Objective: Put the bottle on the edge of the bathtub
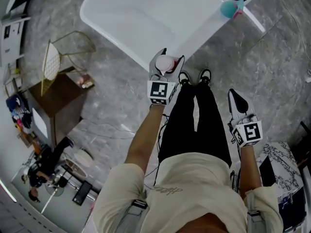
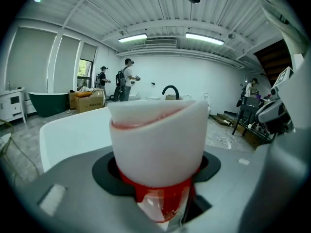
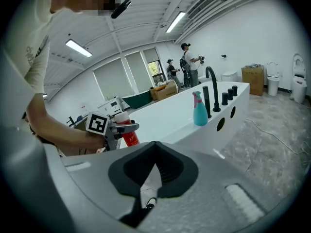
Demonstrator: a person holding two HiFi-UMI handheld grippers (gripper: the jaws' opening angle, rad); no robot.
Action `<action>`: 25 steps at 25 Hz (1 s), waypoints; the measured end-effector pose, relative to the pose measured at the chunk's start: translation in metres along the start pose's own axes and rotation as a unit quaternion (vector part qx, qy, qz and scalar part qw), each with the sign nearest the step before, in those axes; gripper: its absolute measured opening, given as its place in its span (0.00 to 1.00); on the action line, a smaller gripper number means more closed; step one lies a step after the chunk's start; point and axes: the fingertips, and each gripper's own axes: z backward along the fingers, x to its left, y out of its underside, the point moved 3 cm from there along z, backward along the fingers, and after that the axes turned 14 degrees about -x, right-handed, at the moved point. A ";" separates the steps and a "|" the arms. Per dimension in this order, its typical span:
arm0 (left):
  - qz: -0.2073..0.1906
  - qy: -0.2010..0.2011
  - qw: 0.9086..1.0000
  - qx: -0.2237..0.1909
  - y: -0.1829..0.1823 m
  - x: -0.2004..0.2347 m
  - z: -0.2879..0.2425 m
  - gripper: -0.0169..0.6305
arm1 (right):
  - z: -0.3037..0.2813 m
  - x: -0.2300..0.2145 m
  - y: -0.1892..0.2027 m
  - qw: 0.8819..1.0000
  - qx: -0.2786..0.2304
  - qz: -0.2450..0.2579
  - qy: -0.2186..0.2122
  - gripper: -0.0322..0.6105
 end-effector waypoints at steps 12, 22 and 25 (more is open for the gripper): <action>-0.049 0.022 0.999 -0.001 -0.001 -0.010 -0.012 0.50 | 0.000 0.010 0.011 1.000 0.015 -0.022 -0.010 0.05; -0.078 0.008 0.997 0.003 0.007 -0.023 0.001 0.50 | -0.014 0.007 -0.001 1.000 0.003 -0.020 -0.016 0.05; -0.073 0.006 0.997 0.008 0.010 -0.023 0.004 0.51 | -0.016 0.007 -0.005 1.000 0.003 -0.018 -0.021 0.05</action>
